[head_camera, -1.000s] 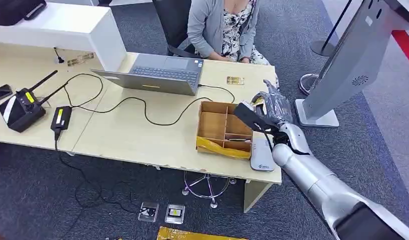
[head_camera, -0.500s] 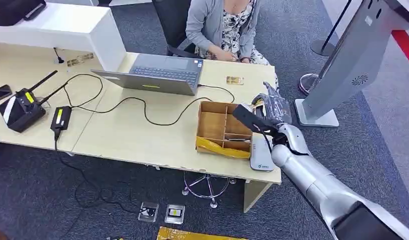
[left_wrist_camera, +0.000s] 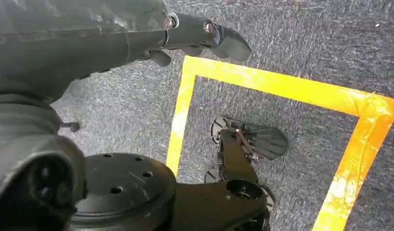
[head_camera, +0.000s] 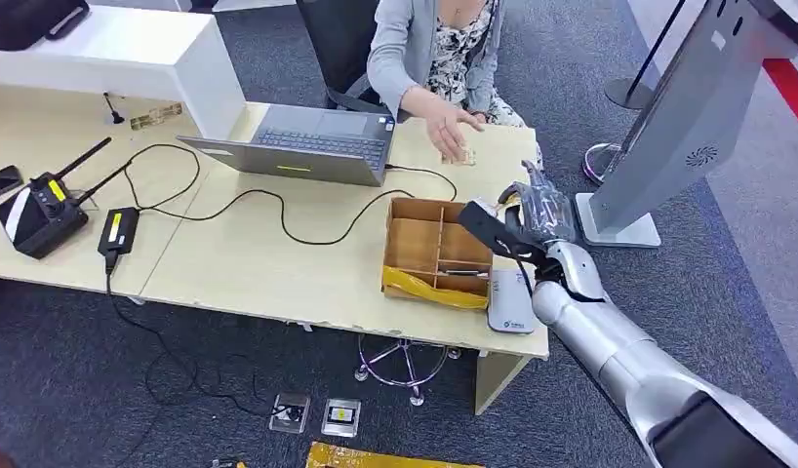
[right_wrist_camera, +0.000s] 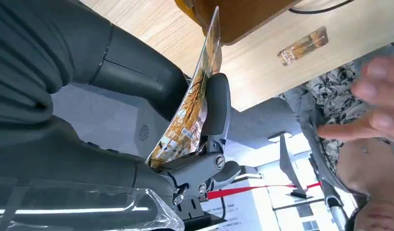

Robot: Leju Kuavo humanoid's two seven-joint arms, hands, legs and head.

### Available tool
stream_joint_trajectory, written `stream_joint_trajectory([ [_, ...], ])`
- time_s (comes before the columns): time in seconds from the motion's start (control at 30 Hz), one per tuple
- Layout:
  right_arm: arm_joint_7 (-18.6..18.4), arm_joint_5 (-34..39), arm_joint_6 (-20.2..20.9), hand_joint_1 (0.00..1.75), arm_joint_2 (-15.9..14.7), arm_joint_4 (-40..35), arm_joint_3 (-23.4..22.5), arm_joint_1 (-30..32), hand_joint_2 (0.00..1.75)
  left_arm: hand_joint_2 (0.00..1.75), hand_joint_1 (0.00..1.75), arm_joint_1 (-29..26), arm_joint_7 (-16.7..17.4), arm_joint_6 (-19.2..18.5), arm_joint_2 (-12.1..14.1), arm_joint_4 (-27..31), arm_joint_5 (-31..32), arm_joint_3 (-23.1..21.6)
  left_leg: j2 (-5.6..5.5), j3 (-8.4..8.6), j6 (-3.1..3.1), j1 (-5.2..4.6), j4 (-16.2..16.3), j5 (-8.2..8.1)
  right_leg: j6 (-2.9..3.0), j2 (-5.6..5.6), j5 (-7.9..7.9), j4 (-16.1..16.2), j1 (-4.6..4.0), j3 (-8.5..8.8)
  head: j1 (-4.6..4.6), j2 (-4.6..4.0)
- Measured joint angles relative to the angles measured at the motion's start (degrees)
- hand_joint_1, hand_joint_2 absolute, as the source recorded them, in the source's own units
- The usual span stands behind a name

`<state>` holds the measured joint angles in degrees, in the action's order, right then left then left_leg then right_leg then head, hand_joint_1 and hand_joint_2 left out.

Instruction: Pass the card to the sensor for recognition and then transmit it.

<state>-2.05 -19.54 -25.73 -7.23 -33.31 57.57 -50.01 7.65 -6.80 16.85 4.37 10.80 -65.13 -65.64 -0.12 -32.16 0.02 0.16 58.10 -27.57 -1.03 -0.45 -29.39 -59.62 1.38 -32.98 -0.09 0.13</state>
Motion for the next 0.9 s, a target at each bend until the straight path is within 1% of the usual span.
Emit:
stream_joint_trajectory([
  [0.37, -0.11, -0.13, -0.07, 1.75, -0.02, 0.00, 0.00, 0.00, 1.75, 0.00, 0.00, 0.06, 0.15, -0.04, 0.00, 0.00, 0.15, -0.13, 0.00, 0.00, 0.00, 0.00, 0.00, 0.00, 0.00, 0.00, 0.00, 0.00, 0.00, 0.00, 0.00, 0.00],
  [0.47, -1.31, -0.92, -0.04, 1.75, -0.02, -0.07, 0.00, 0.01, 1.75, 0.00, 0.00, 0.06, 0.59, -0.28, 0.07, 0.00, 0.61, -0.57, 0.00, 0.00, 0.00, 0.00, 0.00, 0.00, 0.00, 0.00, 0.00, 0.00, 0.00, 0.00, 0.00, 0.00],
  [0.63, -2.10, -1.62, 0.00, 1.75, -0.09, -0.22, 0.00, 0.02, 1.75, 0.00, 0.00, 0.07, 0.72, -0.52, 0.17, 0.00, 0.87, -1.22, 0.01, 0.01, 0.00, 0.00, 0.00, 0.00, 0.00, 0.02, 0.00, 0.00, 0.00, 0.00, 0.00, 0.00],
  [0.67, -2.38, -2.07, 0.04, 0.31, -0.09, -0.28, 0.00, 0.03, 1.75, 0.00, 0.00, 0.06, 0.79, -0.52, 0.17, 0.00, 0.90, -1.33, 0.01, 0.01, 0.00, 0.00, 0.00, 0.00, 0.00, 0.02, 0.00, 0.00, 0.00, 0.00, 0.00, 0.00],
  [0.7, -2.62, -2.34, 0.09, 0.00, -0.11, -0.48, -0.02, 0.05, 1.75, 0.00, 0.00, 0.06, 0.90, -0.52, 0.20, 0.00, 0.96, -1.44, 0.01, 0.01, 0.00, 0.00, 0.00, 0.00, 0.00, 0.01, 0.00, 0.00, 0.00, 0.00, 0.00, 0.00],
  [0.73, -2.75, -2.62, 0.11, 0.00, -0.13, -0.77, -0.02, 0.11, 0.00, 0.00, 0.00, 0.06, 1.09, -0.52, 0.20, 0.00, 1.01, -1.46, 0.01, 0.01, 0.00, 0.00, 0.00, 0.00, 0.00, 0.02, 0.00, 0.00, 0.00, 0.00, 0.02, 0.00],
  [0.83, -2.27, -1.86, 0.17, 0.00, -0.15, -1.44, -0.26, 0.49, 0.00, 0.00, 0.00, 0.06, 1.36, -0.41, 0.17, 0.00, 1.36, -1.51, 0.03, 0.01, 0.00, 0.00, 0.00, 0.00, 0.00, 0.06, 0.00, 0.00, 0.00, 0.00, 0.00, 0.00],
  [0.9, -1.29, -1.97, -0.20, 0.00, -0.15, -1.86, -0.37, 0.60, 0.00, 0.00, 0.00, 0.06, 1.35, -0.42, 0.17, 0.00, 1.40, -1.53, 0.04, 0.01, 0.00, 0.00, 0.00, 0.00, 0.01, 0.05, 0.00, 0.00, 0.00, -0.01, 0.00, 0.00],
])
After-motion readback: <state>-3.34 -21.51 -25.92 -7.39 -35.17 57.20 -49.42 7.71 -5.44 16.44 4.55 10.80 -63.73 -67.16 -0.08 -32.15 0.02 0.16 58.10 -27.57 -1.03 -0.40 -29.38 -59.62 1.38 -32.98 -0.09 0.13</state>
